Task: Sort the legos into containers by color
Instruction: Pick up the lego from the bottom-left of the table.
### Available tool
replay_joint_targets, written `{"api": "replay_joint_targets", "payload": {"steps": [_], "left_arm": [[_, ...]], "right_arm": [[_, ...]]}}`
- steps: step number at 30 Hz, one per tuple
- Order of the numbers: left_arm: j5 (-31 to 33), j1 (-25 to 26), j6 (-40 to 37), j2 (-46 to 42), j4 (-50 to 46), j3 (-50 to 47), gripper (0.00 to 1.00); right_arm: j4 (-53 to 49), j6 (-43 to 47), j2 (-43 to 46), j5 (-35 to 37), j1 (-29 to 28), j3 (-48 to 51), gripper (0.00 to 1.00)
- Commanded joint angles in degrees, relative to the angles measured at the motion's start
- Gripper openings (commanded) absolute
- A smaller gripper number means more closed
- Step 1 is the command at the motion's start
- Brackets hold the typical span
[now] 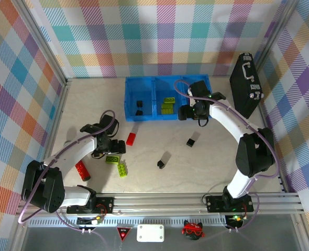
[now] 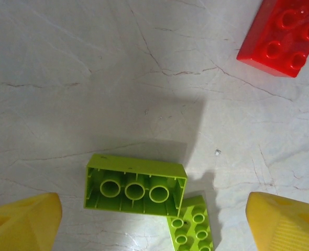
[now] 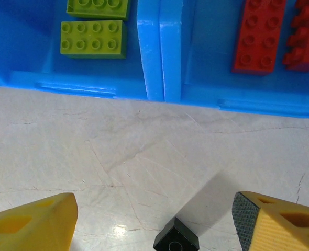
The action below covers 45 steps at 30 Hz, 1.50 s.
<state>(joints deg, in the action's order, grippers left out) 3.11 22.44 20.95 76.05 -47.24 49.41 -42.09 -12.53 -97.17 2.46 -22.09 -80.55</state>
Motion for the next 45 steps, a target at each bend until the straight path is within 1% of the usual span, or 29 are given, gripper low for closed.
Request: {"api": "replay_joint_targets", "payload": {"steps": [1,6,12,17,26,31,37,45], "left_arm": [[3.3,1.2,2.9,1.9,1.7,-2.1,0.9],[4.1,1.3,2.9,3.8,3.1,-3.5,0.85],[3.5,1.3,3.9,5.0,5.8,-5.2,0.83],[1.1,1.2,4.1,6.8,7.7,-6.9,0.77],[1.4,1.2,4.1,5.7,7.1,-6.5,0.63],[1.9,1.2,4.0,5.4,6.5,-5.9,0.61],[2.0,1.2,3.7,4.6,5.6,-5.1,0.61],[-0.3,1.3,3.8,2.7,4.6,-2.3,0.6]], "right_arm": [[1.1,1.0,2.8,-0.6,0.3,0.9,0.79],[1.2,0.8,4.0,-0.2,0.4,1.8,0.8],[0.8,0.8,5.0,0.2,0.5,2.5,0.8],[0.9,0.3,5.7,0.3,0.5,3.3,0.8],[1.0,-0.1,5.7,0.4,0.5,3.6,0.8],[1.0,-0.1,5.6,0.5,0.5,3.5,0.81],[0.9,-0.2,5.8,0.5,0.5,3.5,0.81],[0.4,-0.2,7.1,0.9,0.5,4.1,0.81]]}}
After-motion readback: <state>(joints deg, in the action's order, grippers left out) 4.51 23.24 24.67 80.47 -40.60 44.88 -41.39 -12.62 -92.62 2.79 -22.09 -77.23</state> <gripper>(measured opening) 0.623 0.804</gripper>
